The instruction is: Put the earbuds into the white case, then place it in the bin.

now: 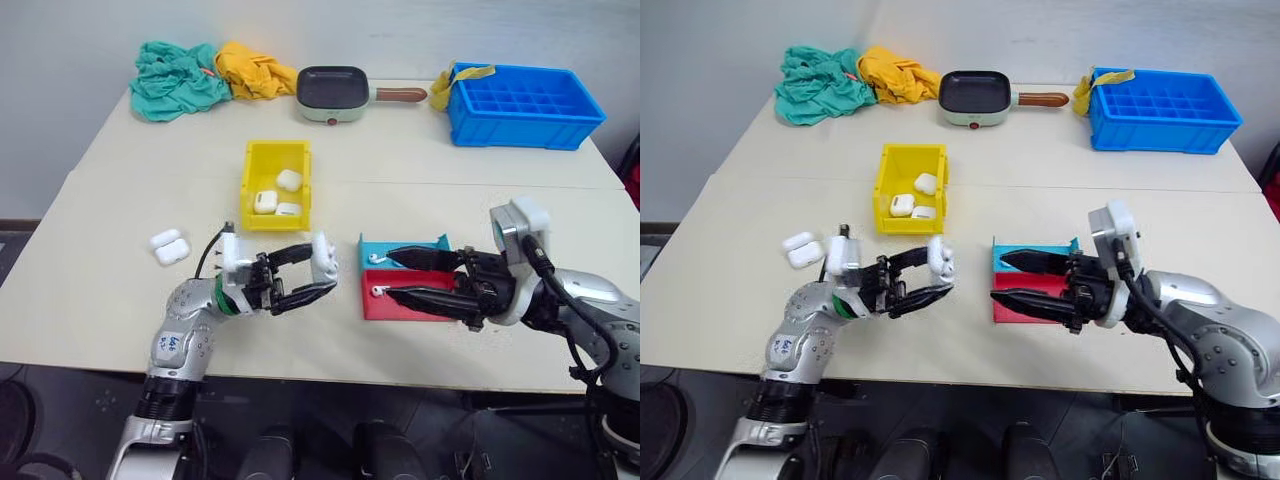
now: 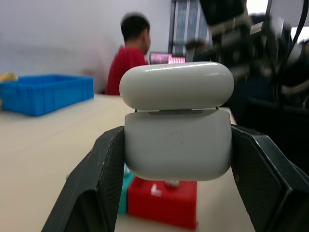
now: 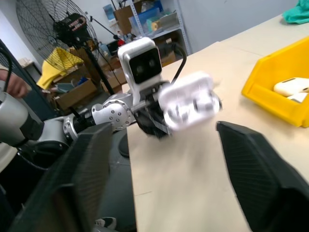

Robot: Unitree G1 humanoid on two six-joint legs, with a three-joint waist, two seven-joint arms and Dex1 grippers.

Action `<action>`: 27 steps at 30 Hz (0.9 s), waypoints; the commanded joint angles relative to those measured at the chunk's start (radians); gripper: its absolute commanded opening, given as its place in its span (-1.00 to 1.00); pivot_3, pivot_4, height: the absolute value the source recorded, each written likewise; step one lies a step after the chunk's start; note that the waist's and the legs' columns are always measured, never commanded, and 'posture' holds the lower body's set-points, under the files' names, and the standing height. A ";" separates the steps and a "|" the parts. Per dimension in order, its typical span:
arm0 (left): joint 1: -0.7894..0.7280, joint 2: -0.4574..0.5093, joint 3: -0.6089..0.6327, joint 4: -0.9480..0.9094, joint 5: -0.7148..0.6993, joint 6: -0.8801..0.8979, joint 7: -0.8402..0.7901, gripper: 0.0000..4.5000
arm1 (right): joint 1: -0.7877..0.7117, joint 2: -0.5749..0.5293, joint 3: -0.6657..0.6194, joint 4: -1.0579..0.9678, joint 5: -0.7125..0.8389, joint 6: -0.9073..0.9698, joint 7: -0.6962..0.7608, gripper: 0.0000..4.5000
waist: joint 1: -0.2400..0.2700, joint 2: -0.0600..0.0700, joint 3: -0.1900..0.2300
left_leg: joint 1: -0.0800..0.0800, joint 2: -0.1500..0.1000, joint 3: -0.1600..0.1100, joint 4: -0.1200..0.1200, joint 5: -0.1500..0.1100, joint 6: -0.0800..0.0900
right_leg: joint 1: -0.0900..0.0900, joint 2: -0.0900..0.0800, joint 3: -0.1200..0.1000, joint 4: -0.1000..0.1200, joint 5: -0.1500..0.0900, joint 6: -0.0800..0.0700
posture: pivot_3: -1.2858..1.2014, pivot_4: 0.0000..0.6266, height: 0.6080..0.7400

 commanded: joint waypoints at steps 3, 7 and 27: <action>-0.070 0.005 -0.083 -0.043 0.120 -0.018 0.055 0.24 | -0.147 -0.003 0.116 -0.028 -0.106 -0.026 -0.023 -0.39 | 0.003 0.000 0.000 | 0.000 0.000 0.000 0.000 0.000 0.000 | 0.000 0.000 0.000 0.000 0.000 0.000 | 0.03 -0.52 1.00; -0.089 -0.016 -0.107 -0.080 0.117 0.012 0.085 0.24 | -0.206 0.018 0.222 -0.024 -0.195 -0.045 -0.029 -0.99 | 0.008 0.000 0.000 | -0.001 0.000 -0.001 -0.002 0.000 0.000 | -0.001 0.000 0.000 -0.001 0.000 0.000 | 0.03 -0.52 1.00; -0.058 0.007 0.079 -0.200 -0.056 0.273 0.297 0.24 | 0.372 0.056 -0.254 -0.005 -0.289 -0.414 0.068 -0.46 | 0.015 -0.001 0.001 | -0.001 0.000 -0.001 0.000 0.000 0.001 | 0.000 0.000 -0.001 0.000 0.000 0.001 | 0.03 -0.52 1.00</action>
